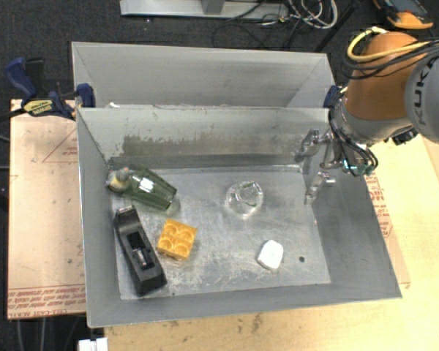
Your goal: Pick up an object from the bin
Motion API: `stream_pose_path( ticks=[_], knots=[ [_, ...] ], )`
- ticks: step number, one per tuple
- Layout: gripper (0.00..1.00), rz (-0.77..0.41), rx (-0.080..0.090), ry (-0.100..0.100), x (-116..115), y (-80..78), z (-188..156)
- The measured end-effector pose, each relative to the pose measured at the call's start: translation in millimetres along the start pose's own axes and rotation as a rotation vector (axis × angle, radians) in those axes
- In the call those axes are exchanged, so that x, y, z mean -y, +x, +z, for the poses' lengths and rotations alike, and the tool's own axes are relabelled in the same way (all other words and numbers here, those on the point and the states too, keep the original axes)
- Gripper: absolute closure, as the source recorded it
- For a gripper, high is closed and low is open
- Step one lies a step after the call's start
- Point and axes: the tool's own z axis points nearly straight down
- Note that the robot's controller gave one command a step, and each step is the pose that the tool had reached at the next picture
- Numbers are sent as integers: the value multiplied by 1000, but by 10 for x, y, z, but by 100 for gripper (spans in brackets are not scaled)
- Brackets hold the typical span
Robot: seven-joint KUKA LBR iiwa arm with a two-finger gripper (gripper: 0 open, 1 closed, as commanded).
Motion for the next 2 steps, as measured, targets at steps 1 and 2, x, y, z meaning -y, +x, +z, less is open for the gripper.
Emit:
stream_pose_path(
  ticks=[1, 2],
  knots=[
    [0, -2, 7, 1, -3, -19, -47],
    [0, -251, 14, 5, -483, -77, 363]
  ],
)
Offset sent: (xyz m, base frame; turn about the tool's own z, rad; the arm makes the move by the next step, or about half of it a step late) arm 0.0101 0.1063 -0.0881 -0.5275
